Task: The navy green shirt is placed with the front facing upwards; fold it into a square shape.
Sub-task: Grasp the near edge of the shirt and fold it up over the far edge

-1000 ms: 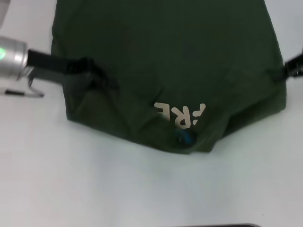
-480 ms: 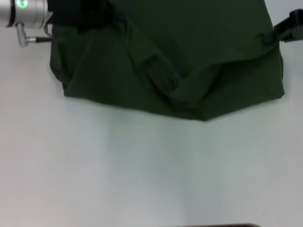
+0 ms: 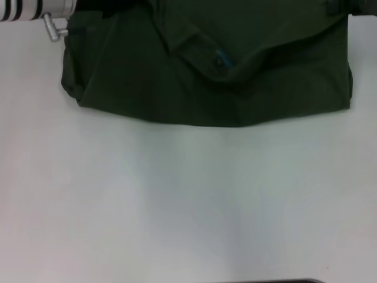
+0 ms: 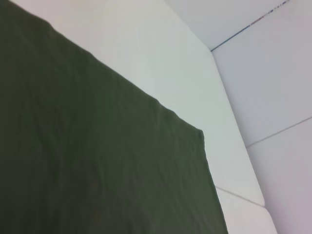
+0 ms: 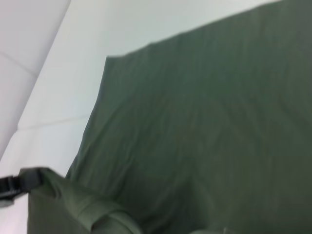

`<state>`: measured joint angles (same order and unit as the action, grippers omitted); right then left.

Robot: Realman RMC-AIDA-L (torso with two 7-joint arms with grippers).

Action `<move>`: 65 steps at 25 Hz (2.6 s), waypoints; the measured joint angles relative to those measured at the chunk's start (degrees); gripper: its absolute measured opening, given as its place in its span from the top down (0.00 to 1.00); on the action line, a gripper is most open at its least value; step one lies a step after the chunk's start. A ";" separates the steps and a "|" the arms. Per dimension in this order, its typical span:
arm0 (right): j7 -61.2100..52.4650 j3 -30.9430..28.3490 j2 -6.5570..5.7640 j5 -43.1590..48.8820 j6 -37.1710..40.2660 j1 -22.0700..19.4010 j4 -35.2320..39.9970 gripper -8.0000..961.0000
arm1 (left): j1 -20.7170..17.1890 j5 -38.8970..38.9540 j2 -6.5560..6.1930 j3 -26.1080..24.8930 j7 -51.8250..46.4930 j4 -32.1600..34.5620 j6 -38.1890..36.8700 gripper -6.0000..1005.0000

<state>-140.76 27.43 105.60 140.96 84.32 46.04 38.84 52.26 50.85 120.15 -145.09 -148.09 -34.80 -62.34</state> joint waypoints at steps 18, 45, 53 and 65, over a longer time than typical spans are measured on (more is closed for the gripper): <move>0.76 5.08 3.27 -0.42 -16.48 2.15 0.46 0.94 | 2.63 0.03 0.97 2.60 -0.25 0.42 10.95 0.96; 5.21 15.08 7.92 -0.33 -34.98 1.65 -1.05 0.89 | 4.39 -0.35 3.40 10.15 0.20 1.95 22.76 0.96; 4.94 16.22 8.10 -0.54 -37.20 2.34 -0.38 0.88 | 4.27 -0.17 3.43 11.19 -0.69 1.45 24.70 0.96; 5.43 19.19 8.84 -0.34 -39.81 2.16 -0.87 0.85 | 3.65 -0.21 3.51 11.25 -0.14 1.67 25.95 0.96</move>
<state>-135.33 46.62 114.43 140.62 44.51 48.20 37.97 55.91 50.64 123.65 -133.84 -148.23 -33.13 -36.39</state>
